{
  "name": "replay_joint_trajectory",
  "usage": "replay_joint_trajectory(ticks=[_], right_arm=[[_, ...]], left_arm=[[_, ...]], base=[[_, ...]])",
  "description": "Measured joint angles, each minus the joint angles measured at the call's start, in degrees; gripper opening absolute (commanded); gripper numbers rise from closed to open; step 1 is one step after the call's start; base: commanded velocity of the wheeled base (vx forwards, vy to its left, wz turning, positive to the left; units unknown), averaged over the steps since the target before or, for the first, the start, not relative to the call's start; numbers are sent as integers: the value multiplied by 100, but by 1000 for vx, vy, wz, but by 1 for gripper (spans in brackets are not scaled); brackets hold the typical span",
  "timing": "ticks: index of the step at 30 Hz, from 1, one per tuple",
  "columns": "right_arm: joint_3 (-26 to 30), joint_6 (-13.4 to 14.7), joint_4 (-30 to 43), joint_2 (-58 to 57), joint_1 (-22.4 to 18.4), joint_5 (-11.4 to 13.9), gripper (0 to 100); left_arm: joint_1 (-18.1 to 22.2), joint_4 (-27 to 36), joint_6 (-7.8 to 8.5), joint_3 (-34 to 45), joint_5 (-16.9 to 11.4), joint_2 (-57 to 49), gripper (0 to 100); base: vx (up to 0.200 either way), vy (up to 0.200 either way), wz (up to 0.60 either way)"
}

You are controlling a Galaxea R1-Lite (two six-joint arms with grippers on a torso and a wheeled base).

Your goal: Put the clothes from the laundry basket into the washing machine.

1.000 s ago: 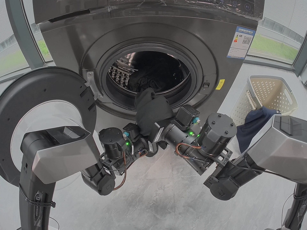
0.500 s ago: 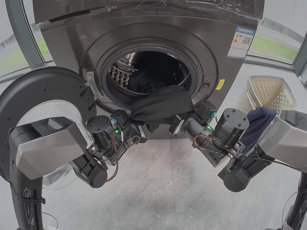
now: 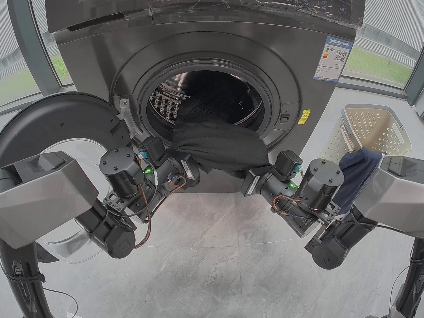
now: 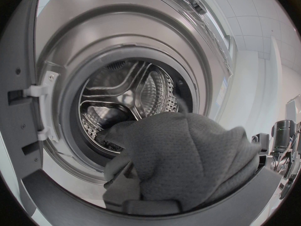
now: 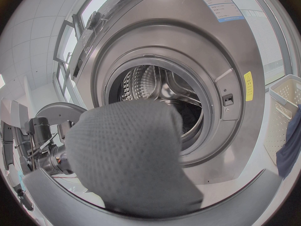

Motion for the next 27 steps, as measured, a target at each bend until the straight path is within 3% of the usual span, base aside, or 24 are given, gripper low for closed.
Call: replay_joint_trajectory(ticks=[7,13,18,22,27], right_arm=[[369,-74,-23,-130,116,250,100],[1198,-310,-26,-469,221,756,100],[1974,-450,-17,-764,278,979,100],[2426,-494,-17,-968,286,1031,100],[2726,-496,-17,-1108,162,917,100]], left_arm=[[-2,4,-2,68,27,-94,0],[28,11,-4,101,333,-143,0],[69,11,-6,336,413,-313,0],[85,9,-2,936,328,-617,0],[41,6,68,1979,-44,-1154,0]], base=[[0,0,0],[0,0,0],[0,0,0],[0,0,0],[0,0,0]])
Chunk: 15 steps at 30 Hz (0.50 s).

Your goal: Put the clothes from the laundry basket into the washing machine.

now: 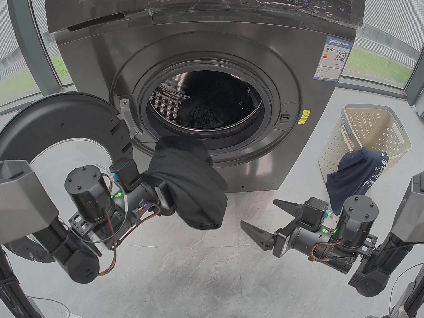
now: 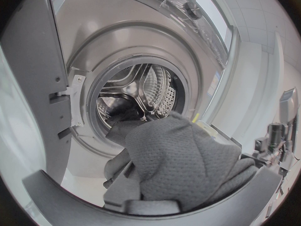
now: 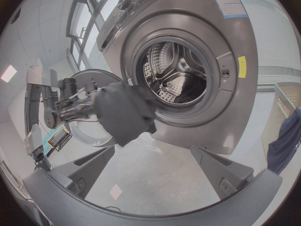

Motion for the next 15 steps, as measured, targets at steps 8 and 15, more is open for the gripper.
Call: replay_joint_trajectory(ticks=[8,15], right_arm=[[174,184,20,-94,-488,-664,100],[188,288,49,-74,-702,-794,100]], left_arm=[[-44,-6,178,995,-462,-783,0],[-29,-5,191,1270,-501,-1050,0]], base=[[0,0,0],[0,0,0]])
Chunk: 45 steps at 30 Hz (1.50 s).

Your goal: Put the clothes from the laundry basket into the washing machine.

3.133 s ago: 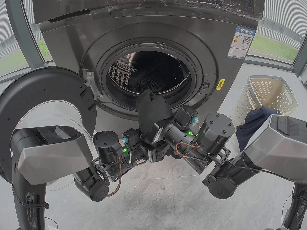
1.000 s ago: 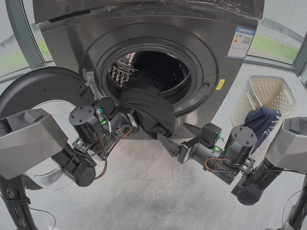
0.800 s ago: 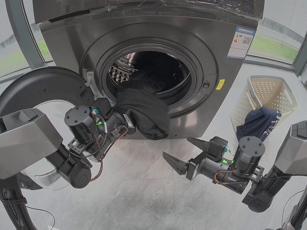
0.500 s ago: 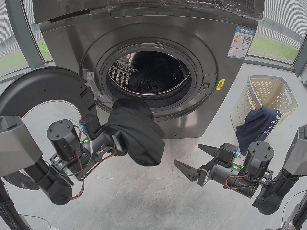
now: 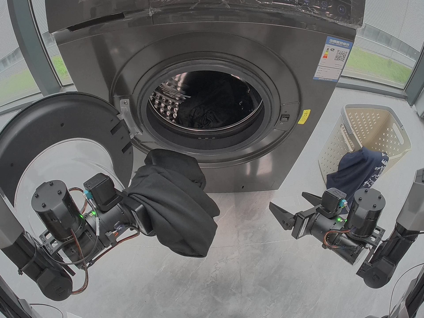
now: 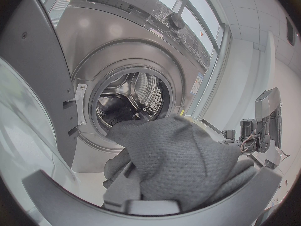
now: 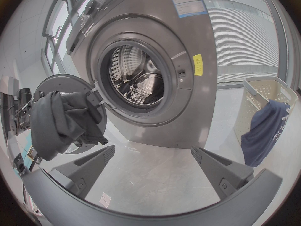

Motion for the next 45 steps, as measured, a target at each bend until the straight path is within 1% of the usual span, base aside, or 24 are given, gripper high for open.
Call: replay_joint_trajectory(ticks=[7,16,25,31,39,41,45], right_arm=[[-20,17,-18,74,-77,6,100],[-13,28,-18,96,-17,-24,100],[-13,28,-27,99,-11,-13,100],[-6,28,-27,101,-11,-10,100],[-4,28,-29,101,-13,-5,100],[-4,28,-27,101,-13,-7,100],[0,28,-27,101,-5,-7,100]], left_arm=[[29,2,-2,83,-5,-48,0],[-11,5,2,117,-10,-41,0],[-52,0,-2,158,-10,-1,0],[-56,2,11,183,-10,66,0],[-65,2,17,179,-10,134,0],[-65,2,30,179,-10,156,0],[-61,5,121,183,-5,212,0]], base=[[0,0,0],[200,0,0],[0,0,0],[200,0,0],[0,0,0],[100,0,0],[200,0,0]])
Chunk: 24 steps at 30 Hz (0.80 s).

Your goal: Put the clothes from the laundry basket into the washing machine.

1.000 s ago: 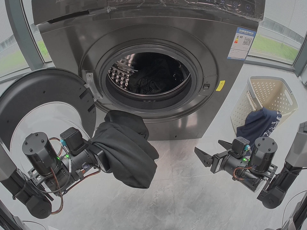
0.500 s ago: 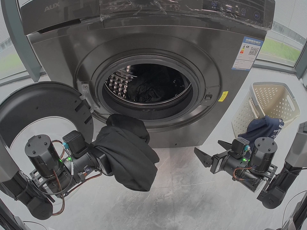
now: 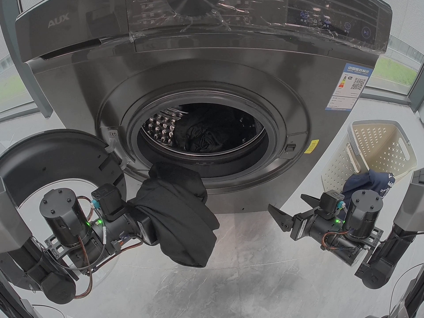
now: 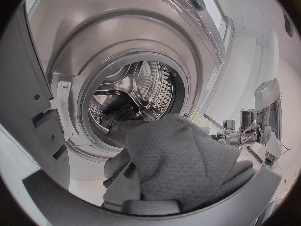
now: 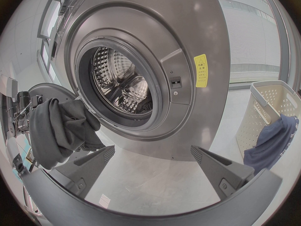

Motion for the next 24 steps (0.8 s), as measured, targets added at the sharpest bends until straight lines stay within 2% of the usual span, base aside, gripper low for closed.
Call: replay_joint_trajectory(ticks=[4,14,24], right_arm=[[5,0,0,0,0,0,100],[55,0,29,-2,57,11,100],[90,87,-6,-28,495,24,100]], left_arm=[[0,-2,20,-6,6,60,0],[-9,-2,13,-59,6,162,0],[-330,0,0,-461,116,346,0]], base=[[200,0,0],[0,0,0],[0,0,0]])
